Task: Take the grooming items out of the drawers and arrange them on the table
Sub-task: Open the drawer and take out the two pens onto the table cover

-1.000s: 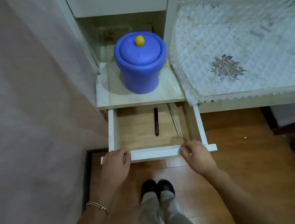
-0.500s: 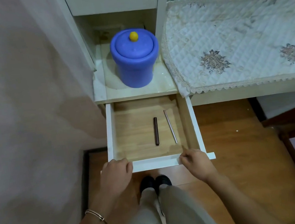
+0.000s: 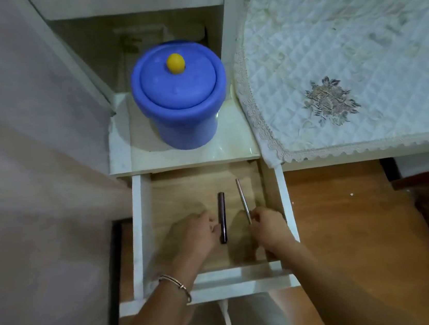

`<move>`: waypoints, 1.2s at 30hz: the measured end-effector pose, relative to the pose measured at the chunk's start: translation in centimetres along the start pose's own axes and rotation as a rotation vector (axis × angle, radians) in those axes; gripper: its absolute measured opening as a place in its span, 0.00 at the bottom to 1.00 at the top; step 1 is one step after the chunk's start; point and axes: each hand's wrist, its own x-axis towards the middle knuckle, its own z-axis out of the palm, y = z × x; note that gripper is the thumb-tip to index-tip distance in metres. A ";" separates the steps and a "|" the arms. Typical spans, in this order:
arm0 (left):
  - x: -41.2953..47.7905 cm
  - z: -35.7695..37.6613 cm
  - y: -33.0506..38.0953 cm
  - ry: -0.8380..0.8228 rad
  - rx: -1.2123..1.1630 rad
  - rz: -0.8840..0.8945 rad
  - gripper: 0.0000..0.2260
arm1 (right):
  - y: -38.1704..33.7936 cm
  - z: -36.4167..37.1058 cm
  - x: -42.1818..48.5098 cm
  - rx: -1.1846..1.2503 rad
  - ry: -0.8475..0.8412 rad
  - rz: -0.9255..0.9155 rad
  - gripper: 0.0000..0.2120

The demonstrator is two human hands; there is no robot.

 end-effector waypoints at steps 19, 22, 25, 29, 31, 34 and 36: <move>0.5 -2.7 3.5 0.093 -0.294 -0.055 0.08 | -2.8 -2.9 0.5 0.244 0.069 -0.086 0.06; 0.4 -4.9 6.1 0.177 -0.431 0.017 0.04 | -3.3 -5.8 -1.2 0.373 0.186 -0.122 0.05; 2.1 -7.3 10.1 0.262 -0.489 0.131 0.05 | -3.8 -9.9 -1.3 0.467 0.329 -0.171 0.06; 5.8 -10.3 15.7 0.304 -0.573 0.178 0.11 | -4.4 -16.0 1.3 0.509 0.462 -0.204 0.06; 8.0 -11.3 17.8 0.331 -0.581 0.159 0.10 | -4.5 -18.6 3.2 0.504 0.496 -0.210 0.06; 11.3 -12.2 20.1 0.356 -0.530 0.112 0.10 | -4.7 -21.4 6.0 0.461 0.508 -0.192 0.06; 13.2 -12.4 21.0 0.349 -0.494 0.083 0.11 | -4.8 -22.5 7.9 0.412 0.509 -0.172 0.07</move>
